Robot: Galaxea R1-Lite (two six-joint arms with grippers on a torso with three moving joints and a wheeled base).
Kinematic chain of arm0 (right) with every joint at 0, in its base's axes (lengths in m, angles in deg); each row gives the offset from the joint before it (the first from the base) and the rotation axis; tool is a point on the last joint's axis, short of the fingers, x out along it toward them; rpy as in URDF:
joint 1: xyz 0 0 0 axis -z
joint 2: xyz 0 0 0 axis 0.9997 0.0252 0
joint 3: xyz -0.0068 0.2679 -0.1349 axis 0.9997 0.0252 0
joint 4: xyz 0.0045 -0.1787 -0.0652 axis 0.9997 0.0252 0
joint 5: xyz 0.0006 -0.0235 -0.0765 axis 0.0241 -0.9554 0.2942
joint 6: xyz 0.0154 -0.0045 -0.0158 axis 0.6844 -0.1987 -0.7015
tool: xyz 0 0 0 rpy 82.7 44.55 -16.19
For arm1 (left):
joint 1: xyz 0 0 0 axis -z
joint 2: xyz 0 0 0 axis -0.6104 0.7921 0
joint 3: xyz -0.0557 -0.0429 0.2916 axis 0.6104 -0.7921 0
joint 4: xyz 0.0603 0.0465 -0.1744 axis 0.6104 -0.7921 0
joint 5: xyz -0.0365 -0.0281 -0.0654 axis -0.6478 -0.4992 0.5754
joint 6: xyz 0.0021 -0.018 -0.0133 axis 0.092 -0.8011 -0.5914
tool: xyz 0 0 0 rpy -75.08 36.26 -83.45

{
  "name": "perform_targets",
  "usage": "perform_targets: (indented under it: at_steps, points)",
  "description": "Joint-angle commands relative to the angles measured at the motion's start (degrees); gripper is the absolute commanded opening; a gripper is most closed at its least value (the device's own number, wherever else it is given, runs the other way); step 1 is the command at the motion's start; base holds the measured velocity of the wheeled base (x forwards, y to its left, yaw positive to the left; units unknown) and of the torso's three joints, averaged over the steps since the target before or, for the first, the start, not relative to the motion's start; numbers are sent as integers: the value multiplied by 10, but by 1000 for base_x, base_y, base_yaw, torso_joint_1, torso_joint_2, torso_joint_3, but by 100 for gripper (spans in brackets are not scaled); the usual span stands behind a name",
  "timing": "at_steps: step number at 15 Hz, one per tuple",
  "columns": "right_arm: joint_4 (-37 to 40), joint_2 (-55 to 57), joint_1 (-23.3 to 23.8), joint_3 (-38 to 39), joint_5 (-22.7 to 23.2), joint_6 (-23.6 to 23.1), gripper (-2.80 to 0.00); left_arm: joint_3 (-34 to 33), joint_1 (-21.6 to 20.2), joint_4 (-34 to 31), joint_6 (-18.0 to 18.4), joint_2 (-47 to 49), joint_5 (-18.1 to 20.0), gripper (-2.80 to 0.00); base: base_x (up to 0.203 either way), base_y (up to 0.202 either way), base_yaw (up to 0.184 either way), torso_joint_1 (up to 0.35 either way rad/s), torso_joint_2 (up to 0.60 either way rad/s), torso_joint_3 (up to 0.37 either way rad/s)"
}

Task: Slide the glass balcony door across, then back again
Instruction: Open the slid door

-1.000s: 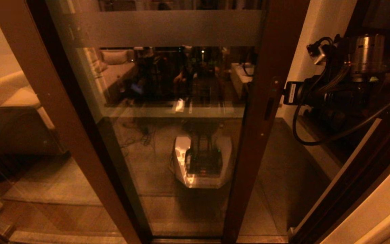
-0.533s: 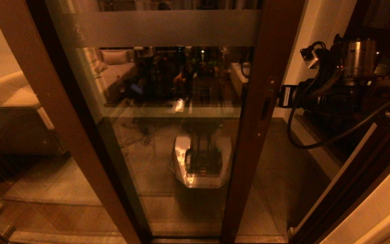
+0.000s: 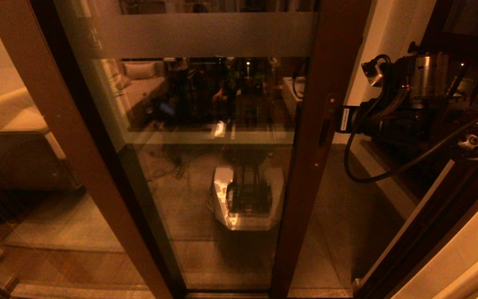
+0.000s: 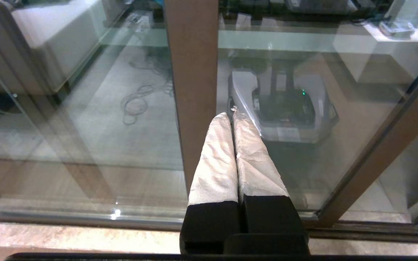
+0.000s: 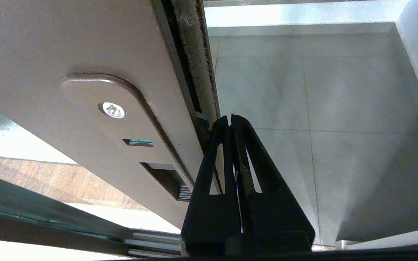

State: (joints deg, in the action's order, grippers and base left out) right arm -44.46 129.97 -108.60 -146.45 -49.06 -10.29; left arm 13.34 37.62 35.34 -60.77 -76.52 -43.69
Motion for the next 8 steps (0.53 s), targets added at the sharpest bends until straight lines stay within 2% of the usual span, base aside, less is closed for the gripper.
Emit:
perform_targets:
  at_steps: [1,8]
  points:
    - [0,5,-5,1,2,1,-280,-1,0,0,0,1,0,-280,0,0,0,0,0,0]
    - [-8,4,-16,3,1,5,-280,-1,0,0,0,1,0,-280,0,0,0,0,0,0]
